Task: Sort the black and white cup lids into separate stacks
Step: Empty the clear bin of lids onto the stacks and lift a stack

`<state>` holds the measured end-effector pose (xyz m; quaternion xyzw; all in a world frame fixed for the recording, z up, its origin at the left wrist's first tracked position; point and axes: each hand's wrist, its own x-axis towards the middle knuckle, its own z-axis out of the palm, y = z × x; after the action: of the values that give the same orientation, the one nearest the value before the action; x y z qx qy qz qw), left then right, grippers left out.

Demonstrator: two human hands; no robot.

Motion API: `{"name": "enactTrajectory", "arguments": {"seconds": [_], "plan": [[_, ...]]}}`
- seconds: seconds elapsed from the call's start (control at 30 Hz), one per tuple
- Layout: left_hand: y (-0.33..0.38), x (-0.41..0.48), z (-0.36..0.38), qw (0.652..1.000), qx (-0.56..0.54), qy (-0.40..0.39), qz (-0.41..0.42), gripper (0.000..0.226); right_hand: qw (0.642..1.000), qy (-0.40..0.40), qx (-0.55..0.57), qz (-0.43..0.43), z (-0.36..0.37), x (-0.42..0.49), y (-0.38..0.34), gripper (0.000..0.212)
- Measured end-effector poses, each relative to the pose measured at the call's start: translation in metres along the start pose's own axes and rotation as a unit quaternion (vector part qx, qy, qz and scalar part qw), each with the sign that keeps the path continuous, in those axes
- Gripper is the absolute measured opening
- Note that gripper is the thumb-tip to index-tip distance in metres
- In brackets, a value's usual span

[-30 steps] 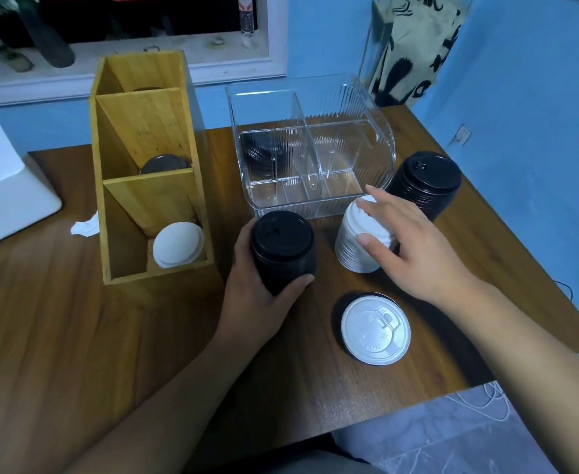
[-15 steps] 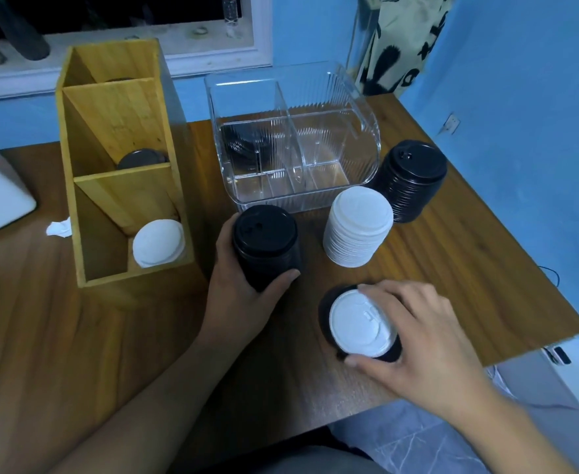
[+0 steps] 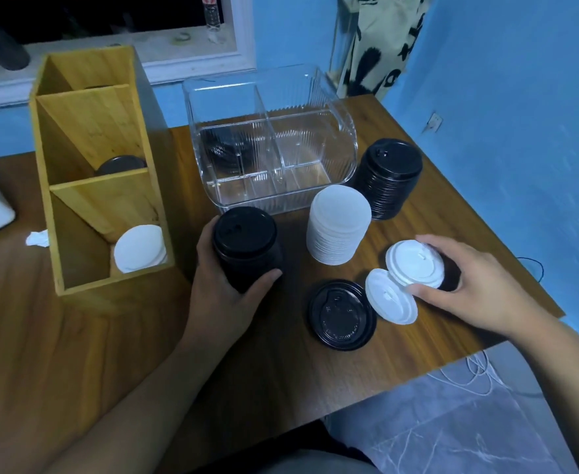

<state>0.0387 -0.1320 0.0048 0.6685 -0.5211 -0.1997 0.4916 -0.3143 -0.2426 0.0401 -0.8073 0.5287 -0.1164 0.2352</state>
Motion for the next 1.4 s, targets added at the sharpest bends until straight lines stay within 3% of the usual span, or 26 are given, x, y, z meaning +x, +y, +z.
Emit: {"name": "enactTrajectory", "arguments": {"seconds": [0.2, 0.3, 0.37, 0.47, 0.7, 0.87, 1.07, 1.23, 1.4], "plan": [[0.004, -0.001, 0.001, 1.000, 0.008, 0.000, -0.005, 0.104, 0.996, -0.067, -0.014, -0.053, -0.012, 0.019, 0.010, 0.075], [0.005, -0.001, 0.000, 1.000, 0.010, -0.001, 0.000, 0.104, 1.000, 0.029, 0.003, -0.008, -0.005, 0.015, 0.003, 0.061], [0.006, -0.001, 0.000, 1.000, 0.012, -0.002, 0.003, 0.103, 0.994, 0.088, -0.035, 0.059, 0.003, 0.013, -0.007, 0.072], [0.006, -0.001, -0.001, 1.000, 0.015, -0.002, 0.005, 0.103, 0.989, 0.079, -0.082, 0.091, 0.016, 0.015, -0.016, 0.090], [0.008, -0.001, 0.000, 1.000, 0.017, -0.003, -0.003, 0.103, 0.991, 0.046, 0.115, 0.058, 0.012, 0.019, -0.015, 0.072], [0.008, -0.001, 0.000, 1.000, 0.014, -0.001, -0.004, 0.102, 0.989, 0.107, 0.008, 0.100, 0.022, 0.025, -0.025, 0.068], [0.006, 0.000, 0.000, 1.000, 0.016, -0.007, 0.000, 0.102, 0.991, 0.055, -0.036, 0.119, 0.020, 0.041, -0.028, 0.066], [0.005, -0.001, 0.000, 1.000, 0.016, -0.008, -0.011, 0.104, 0.991, 0.113, 0.056, 0.050, -0.001, 0.034, -0.044, 0.063], [0.003, 0.000, 0.000, 1.000, 0.016, -0.010, -0.012, 0.105, 0.975, 0.138, 0.128, -0.120, -0.025, 0.042, -0.088, 0.064]]}}
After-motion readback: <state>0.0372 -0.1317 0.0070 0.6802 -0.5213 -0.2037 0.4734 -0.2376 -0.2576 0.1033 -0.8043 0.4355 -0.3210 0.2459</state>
